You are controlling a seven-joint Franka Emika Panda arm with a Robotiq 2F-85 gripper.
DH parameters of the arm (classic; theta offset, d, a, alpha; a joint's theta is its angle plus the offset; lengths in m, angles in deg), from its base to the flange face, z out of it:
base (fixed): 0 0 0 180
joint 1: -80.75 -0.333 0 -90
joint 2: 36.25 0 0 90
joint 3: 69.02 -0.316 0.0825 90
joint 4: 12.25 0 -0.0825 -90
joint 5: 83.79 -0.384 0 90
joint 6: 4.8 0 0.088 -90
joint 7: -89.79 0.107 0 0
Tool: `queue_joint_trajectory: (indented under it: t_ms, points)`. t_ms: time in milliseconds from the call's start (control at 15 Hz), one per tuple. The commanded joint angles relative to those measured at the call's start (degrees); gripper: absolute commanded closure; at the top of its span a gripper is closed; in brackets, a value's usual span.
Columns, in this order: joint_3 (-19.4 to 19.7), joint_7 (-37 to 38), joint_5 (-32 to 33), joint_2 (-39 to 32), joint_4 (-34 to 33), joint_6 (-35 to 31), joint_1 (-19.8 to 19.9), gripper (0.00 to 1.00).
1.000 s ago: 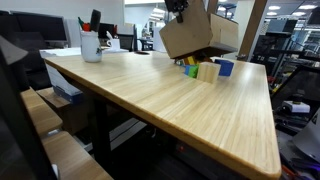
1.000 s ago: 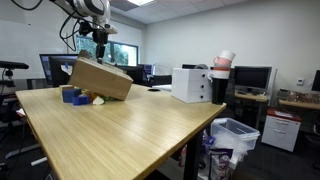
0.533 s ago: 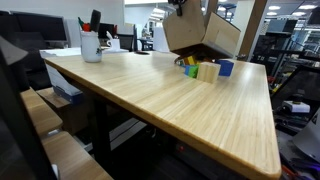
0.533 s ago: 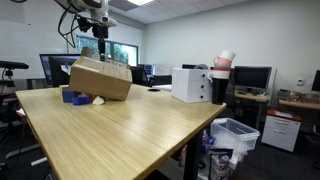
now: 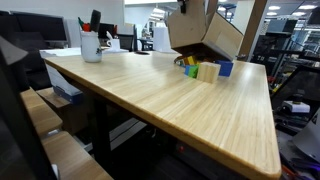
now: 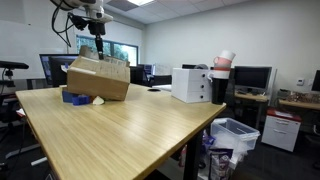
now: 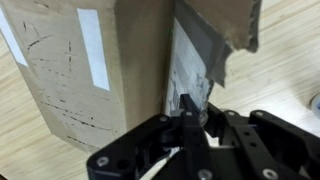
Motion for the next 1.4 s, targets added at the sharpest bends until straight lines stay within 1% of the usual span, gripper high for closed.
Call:
queue_joint_trajectory:
  t_ms: [0, 333, 600, 1000, 1333]
  points:
    - [-1.1, 3.1, -0.1, 6.1, 6.8, -4.2, 1.1, 0.98]
    - [-2.5, 8.1, 1.4, 12.4, 12.3, -5.9, 1.9, 0.98]
    - [-3.3, 10.3, 1.0, 16.9, 16.0, -6.5, 3.3, 0.98]
    - [-4.4, 12.9, 1.4, 21.9, 19.3, -7.0, 5.5, 0.98]
    - [-4.3, 12.7, 0.9, 24.9, 20.4, -8.1, 6.8, 0.98]
